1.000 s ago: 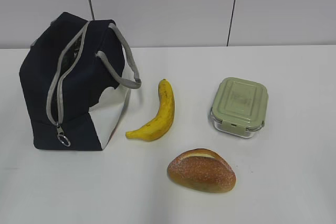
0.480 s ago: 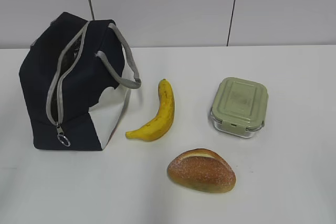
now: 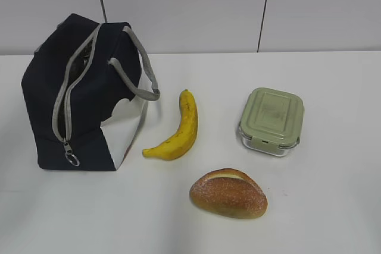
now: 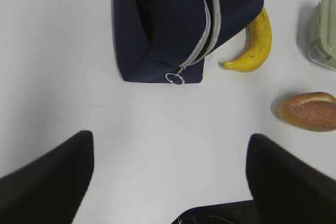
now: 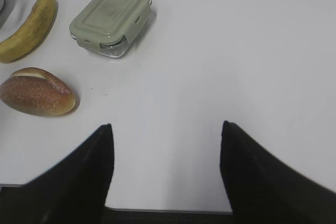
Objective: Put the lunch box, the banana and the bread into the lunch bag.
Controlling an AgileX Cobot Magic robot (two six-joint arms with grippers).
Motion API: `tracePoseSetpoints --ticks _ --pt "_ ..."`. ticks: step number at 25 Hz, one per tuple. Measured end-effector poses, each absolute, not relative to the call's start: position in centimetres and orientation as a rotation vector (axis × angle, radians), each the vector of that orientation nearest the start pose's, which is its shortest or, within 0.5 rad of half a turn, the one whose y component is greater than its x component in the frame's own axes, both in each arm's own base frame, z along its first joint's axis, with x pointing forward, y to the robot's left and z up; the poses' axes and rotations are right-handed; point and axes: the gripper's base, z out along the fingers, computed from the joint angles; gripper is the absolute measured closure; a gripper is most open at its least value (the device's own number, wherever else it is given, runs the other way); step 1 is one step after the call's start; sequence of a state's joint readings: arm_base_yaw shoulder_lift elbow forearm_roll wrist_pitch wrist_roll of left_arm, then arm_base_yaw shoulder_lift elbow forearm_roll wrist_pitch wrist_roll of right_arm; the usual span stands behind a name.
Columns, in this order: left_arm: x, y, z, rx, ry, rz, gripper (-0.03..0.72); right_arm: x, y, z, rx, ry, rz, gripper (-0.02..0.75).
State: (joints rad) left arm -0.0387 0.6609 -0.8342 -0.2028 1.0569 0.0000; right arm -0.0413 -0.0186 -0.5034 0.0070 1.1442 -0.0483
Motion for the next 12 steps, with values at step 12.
tracePoseSetpoints --ticks 12 --pt "15.8 -2.4 36.5 0.024 2.427 -0.297 0.108 -1.2 0.1 27.1 -0.008 2.106 -0.045 0.267"
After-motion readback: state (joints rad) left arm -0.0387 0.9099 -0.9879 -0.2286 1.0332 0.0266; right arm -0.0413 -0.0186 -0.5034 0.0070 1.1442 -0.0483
